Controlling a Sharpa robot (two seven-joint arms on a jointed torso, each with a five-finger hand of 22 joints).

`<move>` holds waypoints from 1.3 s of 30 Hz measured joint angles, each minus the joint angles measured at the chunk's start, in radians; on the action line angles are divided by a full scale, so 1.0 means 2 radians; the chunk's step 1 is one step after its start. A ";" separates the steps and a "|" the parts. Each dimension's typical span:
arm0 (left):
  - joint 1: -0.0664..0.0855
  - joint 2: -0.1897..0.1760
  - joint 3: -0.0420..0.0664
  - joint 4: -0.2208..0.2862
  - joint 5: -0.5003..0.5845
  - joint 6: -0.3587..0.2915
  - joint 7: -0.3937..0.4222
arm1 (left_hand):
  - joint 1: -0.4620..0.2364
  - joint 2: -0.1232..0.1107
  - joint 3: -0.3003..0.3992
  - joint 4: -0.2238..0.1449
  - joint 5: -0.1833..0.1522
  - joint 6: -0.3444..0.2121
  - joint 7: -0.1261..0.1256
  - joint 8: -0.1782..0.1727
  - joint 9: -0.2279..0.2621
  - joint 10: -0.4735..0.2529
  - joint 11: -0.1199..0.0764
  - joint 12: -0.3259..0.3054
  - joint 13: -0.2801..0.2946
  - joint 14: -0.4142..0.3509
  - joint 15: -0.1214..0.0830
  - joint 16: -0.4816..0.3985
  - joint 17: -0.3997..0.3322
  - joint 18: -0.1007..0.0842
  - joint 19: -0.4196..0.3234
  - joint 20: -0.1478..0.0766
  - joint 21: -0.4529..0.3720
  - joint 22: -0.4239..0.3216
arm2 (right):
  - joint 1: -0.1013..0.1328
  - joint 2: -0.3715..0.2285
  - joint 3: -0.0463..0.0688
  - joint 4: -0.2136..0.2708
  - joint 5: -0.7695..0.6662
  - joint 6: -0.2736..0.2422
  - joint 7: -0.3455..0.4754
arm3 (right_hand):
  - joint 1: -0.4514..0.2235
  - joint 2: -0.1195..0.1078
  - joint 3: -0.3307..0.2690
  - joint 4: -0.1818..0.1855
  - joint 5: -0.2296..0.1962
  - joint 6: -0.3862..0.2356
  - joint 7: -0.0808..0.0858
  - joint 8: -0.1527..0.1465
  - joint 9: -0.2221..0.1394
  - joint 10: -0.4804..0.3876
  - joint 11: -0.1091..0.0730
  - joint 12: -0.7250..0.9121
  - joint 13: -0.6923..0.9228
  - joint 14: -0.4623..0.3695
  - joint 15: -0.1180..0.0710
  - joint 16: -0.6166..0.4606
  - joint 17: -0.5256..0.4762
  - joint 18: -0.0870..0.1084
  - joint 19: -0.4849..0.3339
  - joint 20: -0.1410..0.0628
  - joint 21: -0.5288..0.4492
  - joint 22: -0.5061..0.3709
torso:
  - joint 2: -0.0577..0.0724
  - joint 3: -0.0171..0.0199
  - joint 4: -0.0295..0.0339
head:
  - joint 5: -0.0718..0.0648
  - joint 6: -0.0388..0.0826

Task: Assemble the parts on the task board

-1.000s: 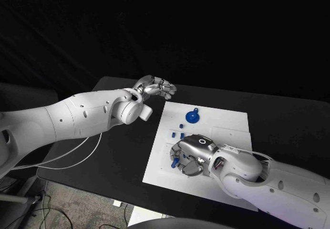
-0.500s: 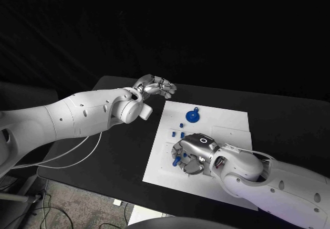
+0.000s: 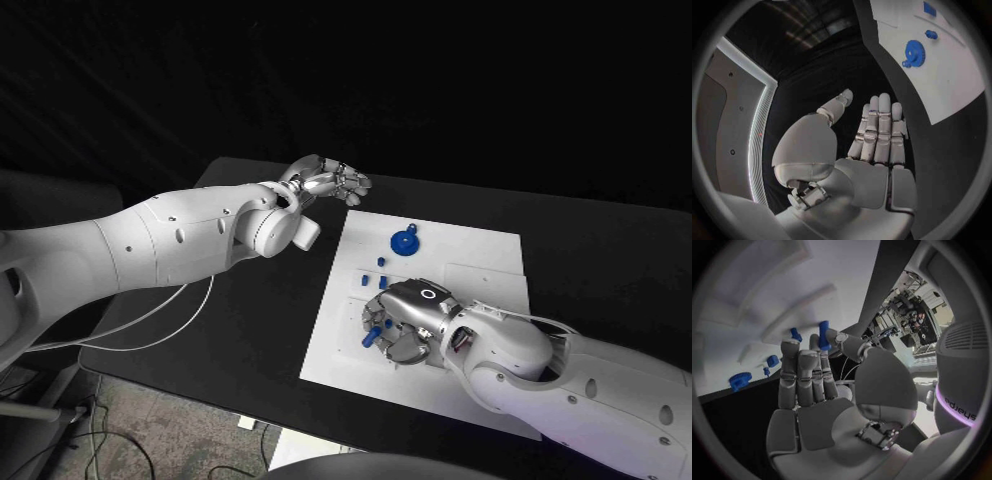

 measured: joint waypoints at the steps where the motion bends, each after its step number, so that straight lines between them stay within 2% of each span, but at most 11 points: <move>1: 0.000 0.000 0.000 0.000 0.000 0.000 0.000 | 0.000 0.000 0.000 0.000 0.000 0.000 0.000 0.000 0.000 0.000 0.000 0.000 0.000 0.000 0.000 0.000 0.000 0.000 0.000 0.000 0.000 0.000 | 0.000 0.000 0.000 0.000 0.000 0.001 0.000 | 0.000 0.000 0.000 0.000 0.000 0.000 0.000 0.000 0.000 0.000 0.000 0.000 0.000 0.000 0.000 0.000 0.000 0.000 0.000 0.000 0.000 0.000 | 0.000 0.0000 0.0000 | 0.000 0.000; 7: 0.000 0.000 0.000 0.000 0.000 0.000 0.000 | 0.000 0.000 0.000 0.000 0.000 -0.002 0.002 0.000 0.000 0.000 0.000 0.000 0.000 0.000 0.000 -0.002 0.000 0.000 0.000 0.000 0.000 0.000 | 0.001 0.004 0.001 -0.002 -0.001 0.007 0.000 | 0.000 0.000 0.000 0.000 0.000 0.000 0.000 0.001 0.000 0.000 0.000 0.000 0.003 0.000 0.000 0.000 0.001 0.000 -0.001 0.001 0.000 0.000 | 0.000 0.0000 0.0000 | 0.000 0.000; 14: 0.000 0.000 0.000 0.000 0.000 0.000 0.000 | 0.000 0.000 0.000 0.000 0.000 -0.002 0.002 0.002 0.000 0.000 0.000 0.000 0.000 0.000 0.000 -0.002 0.001 0.000 0.000 0.000 0.000 0.000 | 0.001 0.009 0.001 -0.005 0.001 0.013 0.002 | -0.007 0.000 -0.019 -0.007 0.034 -0.001 0.001 -0.003 0.003 0.000 0.000 -0.006 0.006 -0.001 0.001 -0.004 0.001 0.000 -0.006 0.001 0.000 0.000 | 0.000 -0.0002 -0.0001 | 0.000 0.001; 16: 0.000 0.000 0.000 0.000 0.000 0.001 -0.001 | 0.000 0.000 0.000 0.000 0.000 -0.002 0.002 0.002 0.000 0.000 0.000 0.000 0.000 0.000 0.000 -0.002 0.001 0.000 0.000 0.000 0.000 0.000 | 0.001 0.010 0.001 -0.005 0.002 0.017 0.003 | -0.015 -0.001 -0.032 -0.009 0.044 -0.005 0.005 -0.007 0.006 0.000 0.000 -0.011 0.005 -0.003 0.003 -0.009 0.001 0.000 -0.012 0.001 0.000 0.000 | 0.000 -0.0002 -0.0001 | 0.000 0.001; 18: 0.000 0.000 0.000 0.000 0.000 0.001 -0.001 | 0.000 0.000 0.000 0.000 0.000 -0.002 0.002 0.002 0.000 0.000 0.000 0.000 0.000 0.000 0.000 -0.002 0.001 0.000 0.000 0.000 0.000 0.000 | 0.001 0.010 0.001 -0.006 0.003 0.019 0.004 | -0.020 -0.003 -0.044 -0.010 0.047 -0.010 0.008 -0.011 0.005 0.000 0.001 -0.016 0.004 -0.009 0.006 -0.012 0.000 0.000 -0.018 0.001 0.000 0.000 | 0.000 -0.0002 -0.0001 | -0.001 0.001; 22: 0.000 0.001 0.000 -0.002 0.000 0.002 -0.002 | -0.003 0.003 -0.001 0.004 0.000 -0.002 0.002 0.002 0.000 -0.002 0.002 0.000 0.000 0.000 0.000 -0.002 0.002 0.000 0.000 0.000 -0.002 0.001 | 0.001 0.012 0.000 -0.006 0.007 0.025 0.008 | -0.031 -0.005 -0.073 -0.015 0.049 -0.016 0.009 -0.014 0.000 -0.004 0.007 -0.020 0.002 -0.015 0.006 -0.016 -0.003 0.000 -0.022 0.001 0.000 0.000 | 0.000 -0.0002 0.0001 | -0.001 0.000; 26: 0.000 0.001 0.000 -0.004 0.000 0.002 -0.004 | -0.003 0.003 -0.001 0.004 0.000 -0.002 0.002 0.002 0.000 -0.002 0.002 0.000 0.000 0.000 0.000 -0.002 0.003 0.000 0.000 0.000 -0.002 0.001 | 0.001 0.012 0.000 -0.007 0.010 0.030 0.010 | -0.034 -0.002 -0.096 -0.019 0.057 -0.016 0.009 -0.016 -0.001 -0.005 0.006 -0.024 0.001 -0.015 0.006 -0.018 -0.004 0.000 -0.023 0.001 0.000 0.000 | 0.000 -0.0002 0.0001 | -0.001 0.000; 30: 0.000 0.002 0.000 -0.004 0.000 0.003 -0.005 | -0.003 0.003 -0.001 0.004 0.000 -0.002 0.002 0.002 0.000 -0.002 0.002 0.000 0.000 0.000 0.000 -0.004 0.003 0.000 0.000 0.000 -0.002 0.001 | 0.001 0.012 0.000 -0.008 0.011 0.031 0.010 | -0.036 0.000 -0.100 -0.021 0.058 -0.016 0.009 -0.017 -0.002 -0.005 0.006 -0.025 0.000 -0.015 0.006 -0.018 -0.005 0.000 -0.023 0.001 0.000 0.000 | 0.000 -0.0002 0.0000 | -0.001 0.000; 32: 0.000 0.002 0.000 -0.005 0.000 0.003 -0.005 | -0.003 0.003 -0.001 0.004 0.000 -0.002 0.002 0.002 0.000 -0.002 0.002 0.000 0.000 0.000 0.000 -0.004 0.003 0.000 0.000 0.000 -0.002 0.001 | 0.001 0.012 0.000 -0.008 0.012 0.030 0.011 | -0.039 -0.003 -0.106 -0.020 0.058 -0.016 0.009 -0.019 -0.002 -0.005 0.006 -0.027 0.000 -0.015 0.006 -0.018 -0.005 0.000 -0.023 0.001 0.000 0.000 | 0.000 -0.0002 0.0000 | -0.001 0.000; 35: 0.000 0.002 0.000 -0.005 0.000 0.004 -0.006 | -0.003 0.003 -0.002 0.005 0.000 -0.002 0.002 0.002 0.000 -0.002 0.002 0.000 0.000 0.000 0.000 -0.004 0.003 0.000 0.000 0.000 -0.002 0.001 | 0.000 0.012 -0.001 -0.009 0.014 0.027 0.011 | -0.042 -0.006 -0.116 -0.022 0.061 -0.024 0.013 -0.026 -0.005 -0.014 0.010 -0.035 -0.004 -0.015 0.007 -0.018 -0.005 -0.001 -0.023 0.002 0.000 0.000 | 0.000 -0.0001 0.0000 | -0.001 -0.001; 39: 0.000 0.002 0.000 -0.006 0.000 0.005 -0.008 | -0.003 0.003 -0.002 0.005 0.000 -0.002 0.002 0.002 0.000 -0.002 0.002 0.000 0.000 0.000 0.000 -0.004 0.003 0.000 0.000 0.000 -0.002 0.001 | 0.000 0.010 -0.002 -0.009 0.017 0.022 0.011 | -0.041 -0.006 -0.124 -0.021 0.061 -0.038 0.016 -0.036 -0.009 -0.030 0.015 -0.046 -0.008 -0.011 0.012 -0.018 -0.005 -0.001 -0.023 0.002 0.000 0.000 | 0.000 -0.0002 0.0000 | 0.000 -0.001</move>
